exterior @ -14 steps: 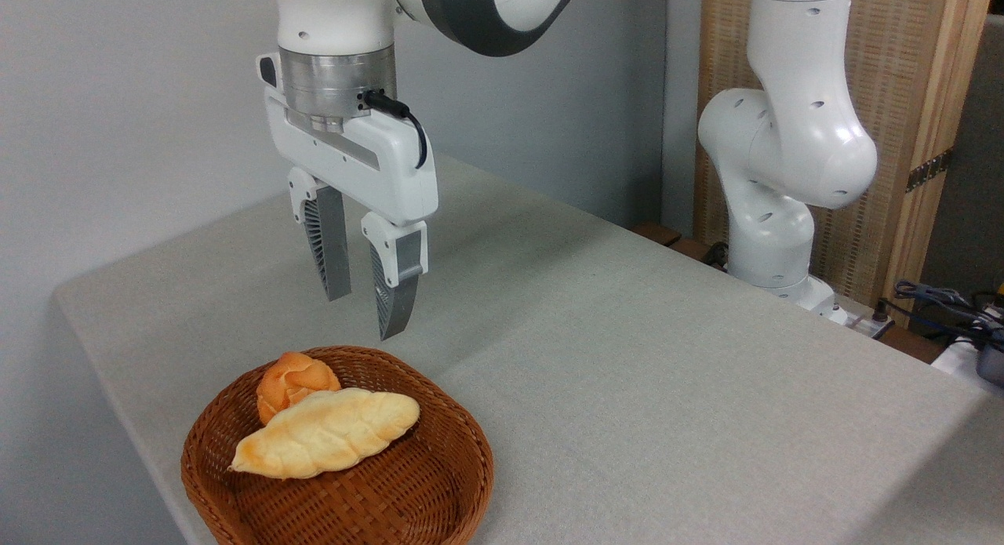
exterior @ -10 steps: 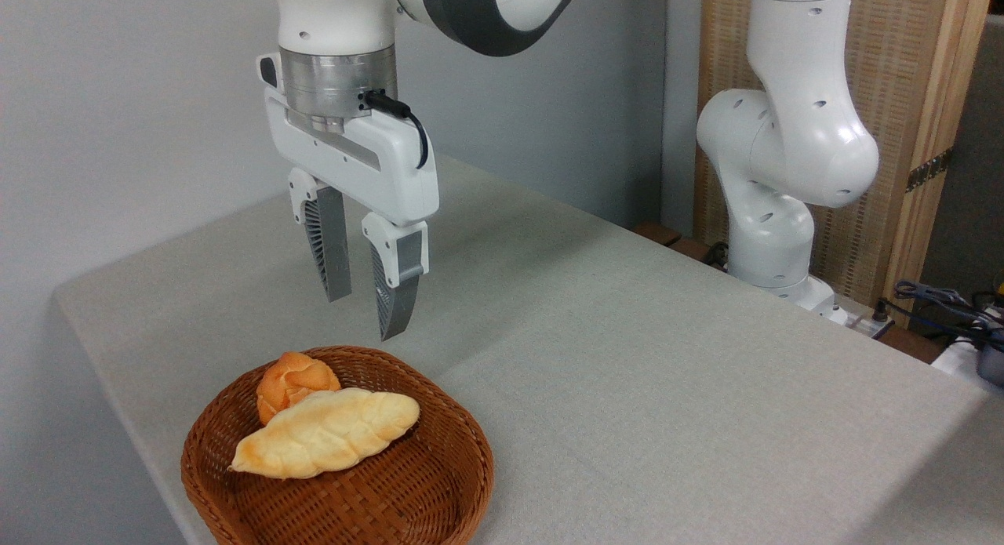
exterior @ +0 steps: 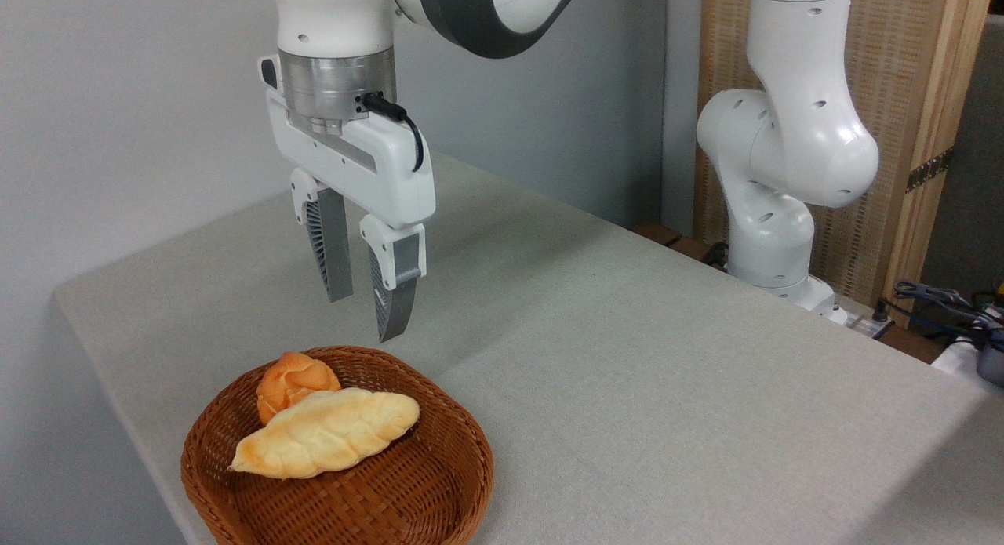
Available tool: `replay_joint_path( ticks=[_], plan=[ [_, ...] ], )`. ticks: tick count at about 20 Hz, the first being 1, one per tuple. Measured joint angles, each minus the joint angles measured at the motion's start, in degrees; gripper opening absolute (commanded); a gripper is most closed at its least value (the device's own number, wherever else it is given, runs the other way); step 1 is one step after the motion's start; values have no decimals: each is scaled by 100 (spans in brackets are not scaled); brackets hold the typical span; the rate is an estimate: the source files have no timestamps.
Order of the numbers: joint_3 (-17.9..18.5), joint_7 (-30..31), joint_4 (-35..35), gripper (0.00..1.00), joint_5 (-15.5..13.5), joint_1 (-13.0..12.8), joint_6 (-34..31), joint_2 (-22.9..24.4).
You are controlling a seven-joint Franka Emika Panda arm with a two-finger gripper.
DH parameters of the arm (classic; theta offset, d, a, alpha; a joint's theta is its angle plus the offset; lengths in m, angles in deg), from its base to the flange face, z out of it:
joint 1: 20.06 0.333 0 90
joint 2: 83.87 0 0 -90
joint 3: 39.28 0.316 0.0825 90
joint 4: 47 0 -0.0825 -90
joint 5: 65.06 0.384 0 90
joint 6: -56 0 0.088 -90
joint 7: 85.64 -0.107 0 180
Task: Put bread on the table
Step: 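Lower the open gripper toward the long bread roll in the basket, then close the gripper on the middle of the long bread roll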
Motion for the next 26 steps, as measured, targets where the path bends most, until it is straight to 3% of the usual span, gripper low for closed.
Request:
replay_joint_path(
  ticks=[5,8,23,24,25,26],
  plan=[
    [13,-1128,-65,100,1,41,89,-206],
    [24,-1532,-82,100,5,65,494,-430],
    [14,-2178,-90,99,48,72,871,-1162],
    [14,-2194,-90,95,49,72,952,-1222],
    [13,-2203,-91,84,49,71,1034,-1277],
    [13,-2210,-90,64,49,70,1089,-1331]
  ],
)
